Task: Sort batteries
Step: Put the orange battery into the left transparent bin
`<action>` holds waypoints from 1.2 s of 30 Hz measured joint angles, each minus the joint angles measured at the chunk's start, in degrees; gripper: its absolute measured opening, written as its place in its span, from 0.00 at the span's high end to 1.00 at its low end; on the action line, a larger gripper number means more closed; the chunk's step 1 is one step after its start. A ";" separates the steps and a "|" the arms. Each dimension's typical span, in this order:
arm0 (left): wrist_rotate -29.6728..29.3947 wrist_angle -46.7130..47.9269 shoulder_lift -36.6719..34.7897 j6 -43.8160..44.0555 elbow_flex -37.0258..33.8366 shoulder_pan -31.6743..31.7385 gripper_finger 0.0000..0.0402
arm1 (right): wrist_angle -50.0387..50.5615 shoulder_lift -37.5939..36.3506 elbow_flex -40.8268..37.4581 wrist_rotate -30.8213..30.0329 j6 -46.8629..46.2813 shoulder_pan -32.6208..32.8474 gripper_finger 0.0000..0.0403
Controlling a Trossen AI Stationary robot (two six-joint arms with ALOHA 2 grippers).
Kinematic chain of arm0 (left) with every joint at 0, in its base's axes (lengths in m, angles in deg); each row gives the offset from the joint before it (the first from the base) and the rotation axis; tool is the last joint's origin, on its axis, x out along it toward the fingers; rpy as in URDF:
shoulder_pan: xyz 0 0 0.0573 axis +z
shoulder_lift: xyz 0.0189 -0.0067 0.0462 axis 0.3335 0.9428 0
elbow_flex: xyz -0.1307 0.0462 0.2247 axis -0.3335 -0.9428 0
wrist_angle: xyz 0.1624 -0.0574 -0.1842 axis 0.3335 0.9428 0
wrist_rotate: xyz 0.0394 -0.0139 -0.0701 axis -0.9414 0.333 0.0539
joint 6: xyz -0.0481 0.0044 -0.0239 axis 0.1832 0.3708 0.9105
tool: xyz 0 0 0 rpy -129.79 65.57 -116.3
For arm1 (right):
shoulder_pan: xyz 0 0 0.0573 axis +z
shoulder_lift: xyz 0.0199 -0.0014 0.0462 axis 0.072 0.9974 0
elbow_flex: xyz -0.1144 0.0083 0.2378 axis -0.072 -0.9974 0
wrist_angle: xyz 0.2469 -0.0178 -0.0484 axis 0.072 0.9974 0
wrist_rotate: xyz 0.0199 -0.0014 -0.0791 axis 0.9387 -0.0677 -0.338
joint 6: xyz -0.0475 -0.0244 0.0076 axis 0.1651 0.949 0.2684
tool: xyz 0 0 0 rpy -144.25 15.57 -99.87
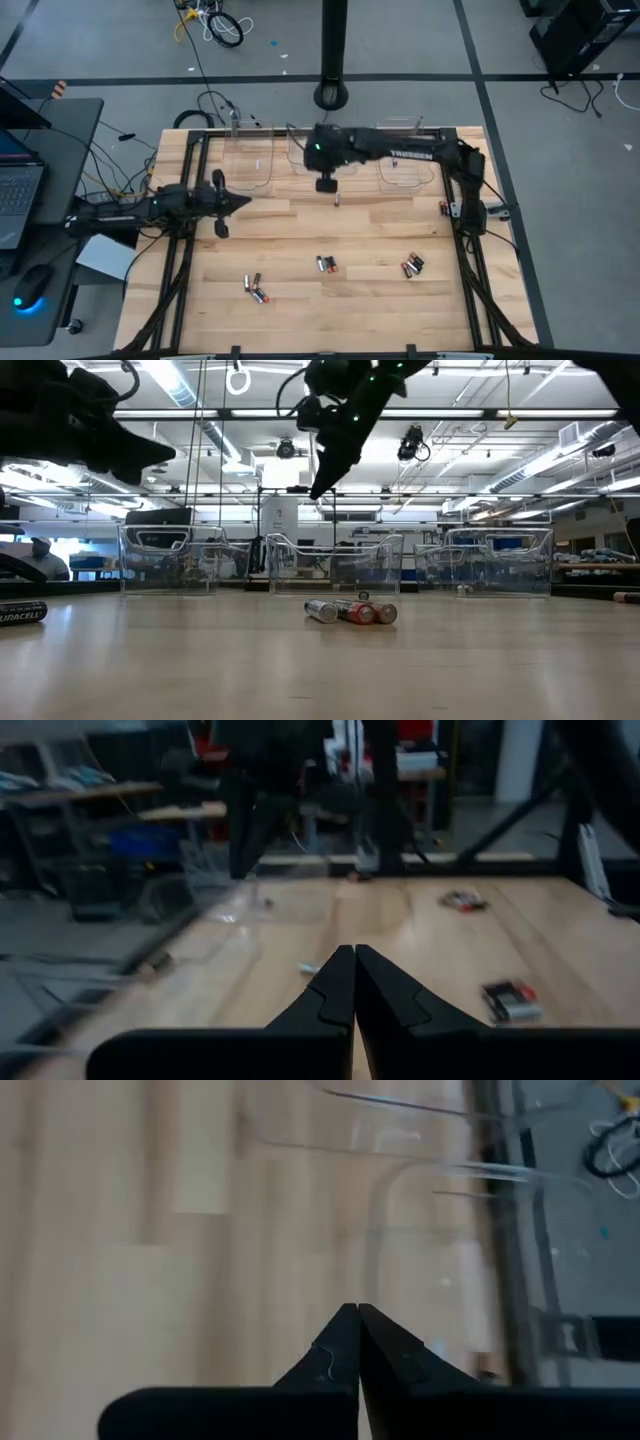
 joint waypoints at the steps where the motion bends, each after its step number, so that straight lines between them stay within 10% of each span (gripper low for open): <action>1: 0.79 0.00 1.04 0.55 0.00 0.00 0.96 | -2.20 -1.38 -2.81 -0.01 -0.39 0.99 0.98; 16: 5.41 5.59 19.37 1.15 11.43 -1.17 0.96 | -41.22 -20.46 -42.68 -8.50 -13.45 11.94 0.98; 36: 10.15 16.47 45.71 0.77 24.29 -17.55 0.96 | -54.04 -22.38 -50.63 -13.03 -17.21 15.29 0.98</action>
